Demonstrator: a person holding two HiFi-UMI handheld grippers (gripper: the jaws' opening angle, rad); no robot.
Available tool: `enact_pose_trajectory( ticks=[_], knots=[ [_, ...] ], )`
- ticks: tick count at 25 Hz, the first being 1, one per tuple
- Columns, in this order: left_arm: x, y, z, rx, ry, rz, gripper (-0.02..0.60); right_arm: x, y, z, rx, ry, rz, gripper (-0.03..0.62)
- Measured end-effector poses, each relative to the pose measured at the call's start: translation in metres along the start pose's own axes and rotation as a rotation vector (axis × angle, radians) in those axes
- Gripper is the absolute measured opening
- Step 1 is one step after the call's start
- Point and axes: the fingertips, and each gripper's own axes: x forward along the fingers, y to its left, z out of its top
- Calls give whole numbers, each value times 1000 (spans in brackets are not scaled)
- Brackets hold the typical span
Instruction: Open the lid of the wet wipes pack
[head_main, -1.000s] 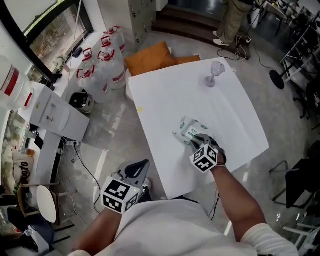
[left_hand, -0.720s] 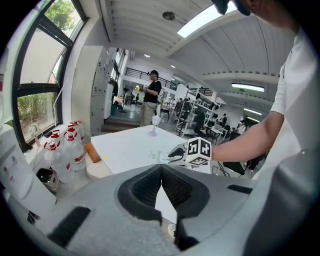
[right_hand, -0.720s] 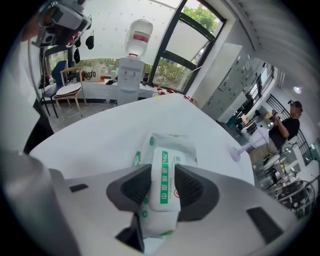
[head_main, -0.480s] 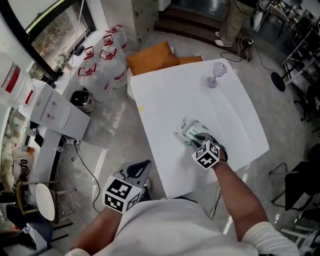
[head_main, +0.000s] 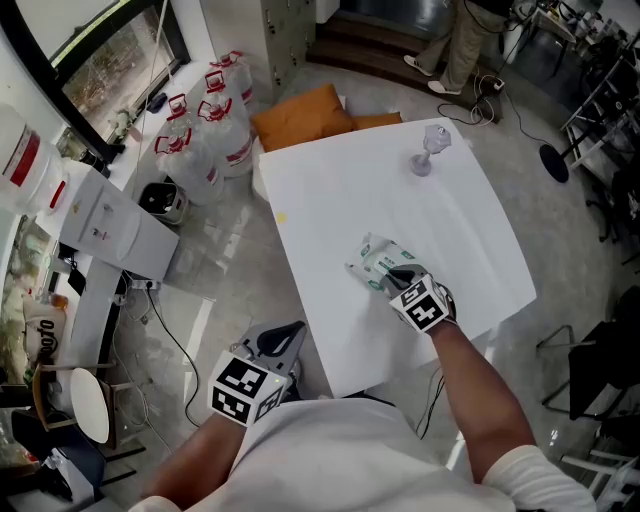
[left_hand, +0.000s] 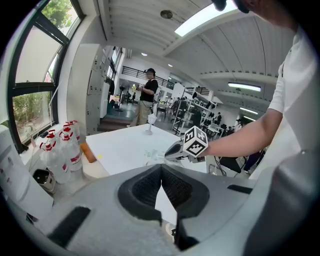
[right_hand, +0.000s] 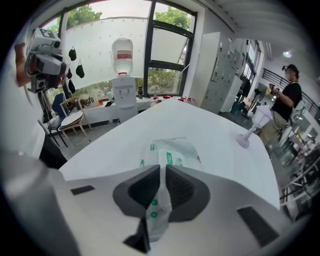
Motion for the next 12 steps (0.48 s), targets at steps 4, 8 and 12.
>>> enact_pose_trajectory(
  ticks=[4, 8, 12],
  knots=[
    [1, -2, 1, 2, -3, -5, 8, 1, -3, -6, 82, 1, 35, 38],
    [-3, -1, 0, 2, -5, -3, 8, -5, -11, -2, 158, -15, 48, 34],
    [-3, -1, -1, -2, -6, -3, 9, -11, -20, 2, 135, -18, 23, 26]
  ],
)
